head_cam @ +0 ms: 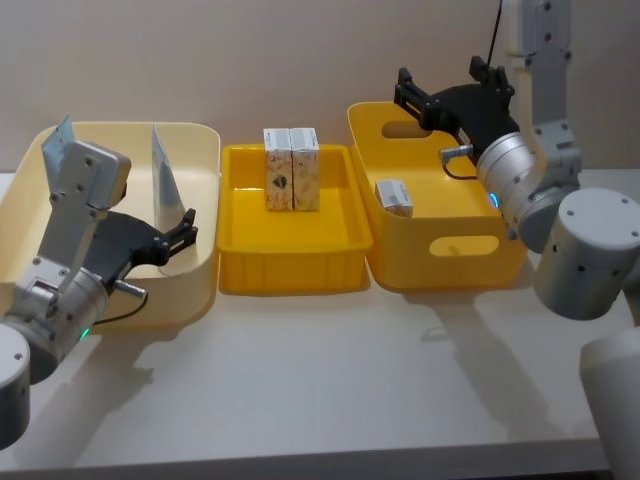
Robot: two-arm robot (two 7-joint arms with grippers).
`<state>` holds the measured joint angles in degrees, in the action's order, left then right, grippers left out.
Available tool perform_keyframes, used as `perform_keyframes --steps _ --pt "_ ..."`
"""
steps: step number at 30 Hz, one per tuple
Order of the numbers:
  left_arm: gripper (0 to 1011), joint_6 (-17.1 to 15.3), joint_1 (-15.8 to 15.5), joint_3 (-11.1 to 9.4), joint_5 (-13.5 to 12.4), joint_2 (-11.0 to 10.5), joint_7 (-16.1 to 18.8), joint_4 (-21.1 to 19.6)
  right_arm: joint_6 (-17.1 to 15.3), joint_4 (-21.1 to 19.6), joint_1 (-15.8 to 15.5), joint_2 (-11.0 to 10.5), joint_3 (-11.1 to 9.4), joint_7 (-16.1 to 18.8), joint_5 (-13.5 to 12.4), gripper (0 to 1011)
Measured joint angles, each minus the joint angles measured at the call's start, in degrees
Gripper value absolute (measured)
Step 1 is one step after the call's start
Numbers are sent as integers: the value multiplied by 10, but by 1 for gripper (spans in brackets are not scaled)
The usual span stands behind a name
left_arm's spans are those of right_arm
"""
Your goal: Bimanual collaborative sorting of washing and personal care products
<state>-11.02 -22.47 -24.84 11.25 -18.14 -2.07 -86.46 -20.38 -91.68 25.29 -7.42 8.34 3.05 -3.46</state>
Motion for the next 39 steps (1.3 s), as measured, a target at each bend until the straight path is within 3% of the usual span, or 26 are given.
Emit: perform_keyframes --steps 20,39 --pt "1003 19 -39 8 2 34 -13 67 2 -2 -1 -1 0 0 1 1001" --pt "1003 52 -97 16 11 66 -51 187 3 -3 -1 0 0 0 1 1001"
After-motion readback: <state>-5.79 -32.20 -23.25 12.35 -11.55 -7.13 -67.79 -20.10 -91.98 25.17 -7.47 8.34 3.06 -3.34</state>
